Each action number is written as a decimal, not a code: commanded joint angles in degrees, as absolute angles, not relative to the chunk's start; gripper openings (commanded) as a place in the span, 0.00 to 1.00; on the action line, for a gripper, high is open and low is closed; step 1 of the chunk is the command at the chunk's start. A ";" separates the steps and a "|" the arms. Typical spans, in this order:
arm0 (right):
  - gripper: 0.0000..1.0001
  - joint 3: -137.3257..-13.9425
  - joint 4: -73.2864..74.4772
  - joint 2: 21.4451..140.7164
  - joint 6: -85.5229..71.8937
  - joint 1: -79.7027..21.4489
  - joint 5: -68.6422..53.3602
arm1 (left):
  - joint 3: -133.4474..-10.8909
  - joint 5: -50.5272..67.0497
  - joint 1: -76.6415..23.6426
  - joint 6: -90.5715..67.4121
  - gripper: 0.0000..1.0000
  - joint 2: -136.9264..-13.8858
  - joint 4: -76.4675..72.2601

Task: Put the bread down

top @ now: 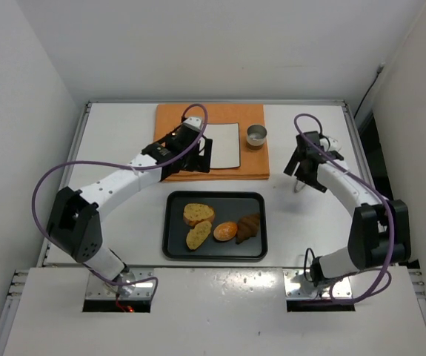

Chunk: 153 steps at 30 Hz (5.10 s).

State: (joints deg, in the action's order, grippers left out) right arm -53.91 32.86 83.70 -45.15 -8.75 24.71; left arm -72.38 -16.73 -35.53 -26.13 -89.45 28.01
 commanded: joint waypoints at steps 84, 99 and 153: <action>0.47 -60.12 29.33 78.44 -35.33 3.78 4.85 | -71.37 -16.35 -32.44 -24.79 0.99 -82.62 27.77; 0.46 -55.10 55.62 54.76 -30.50 -7.46 -18.70 | -74.44 -17.31 -27.69 -23.73 0.99 -82.09 29.36; 0.20 -63.02 40.16 85.70 -29.71 -41.40 -15.92 | -76.73 -13.19 -22.94 -24.44 0.99 -83.76 32.78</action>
